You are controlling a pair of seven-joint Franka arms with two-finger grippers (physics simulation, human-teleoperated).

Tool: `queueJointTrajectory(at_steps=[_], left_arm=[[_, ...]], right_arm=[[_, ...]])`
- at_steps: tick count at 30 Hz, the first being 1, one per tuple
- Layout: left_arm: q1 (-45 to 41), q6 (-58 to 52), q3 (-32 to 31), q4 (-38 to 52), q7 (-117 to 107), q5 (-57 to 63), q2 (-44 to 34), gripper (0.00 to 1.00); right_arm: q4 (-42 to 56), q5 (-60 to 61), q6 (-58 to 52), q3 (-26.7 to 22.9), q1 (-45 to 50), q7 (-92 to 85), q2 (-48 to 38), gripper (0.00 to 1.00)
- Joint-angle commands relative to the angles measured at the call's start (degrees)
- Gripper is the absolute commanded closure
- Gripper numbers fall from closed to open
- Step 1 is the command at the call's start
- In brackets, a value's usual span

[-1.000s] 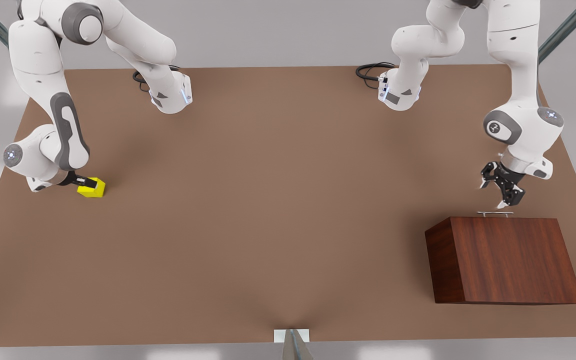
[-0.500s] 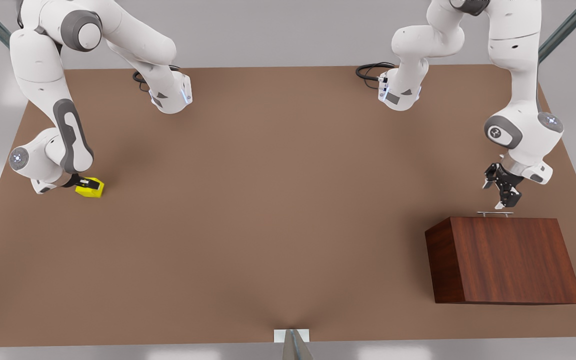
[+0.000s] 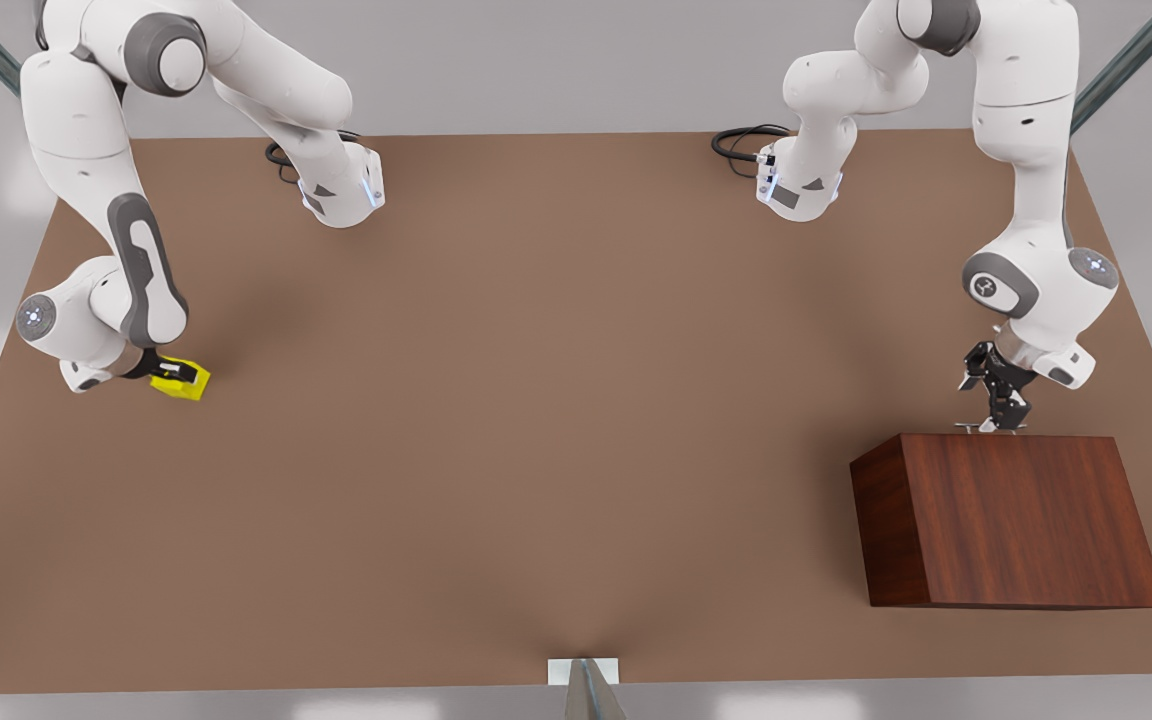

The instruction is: Open the drawer with left arm, place the square in the middle with right arm, and place the square in the drawer with left arm

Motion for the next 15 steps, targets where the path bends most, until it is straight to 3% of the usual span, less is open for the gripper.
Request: queueJointTrajectory(at_steps=[1, 12, 15], left_arm=[[0.0, -0.49, 0.01, 0.03, 4.49, -0.34, 0.01, 0.0], [-0.09, -7.0, 0.18, -0.5, 4.49, -1.22, -2.01, 0.0], [0.0, -6.91, 0.18, -1.02, 4.58, -1.22, -2.18, 0.0]], right_arm=[[-0.03, 0.03, -0.91, 0.29, -0.1, -0.22, -0.55, 0.24], [-0.29, 0.38, 1.55, 0.29, -0.01, -0.22, 2.08, 0.24], [-0.29, 0.47, 1.55, 0.29, 0.08, -0.22, 1.91, 0.31]])
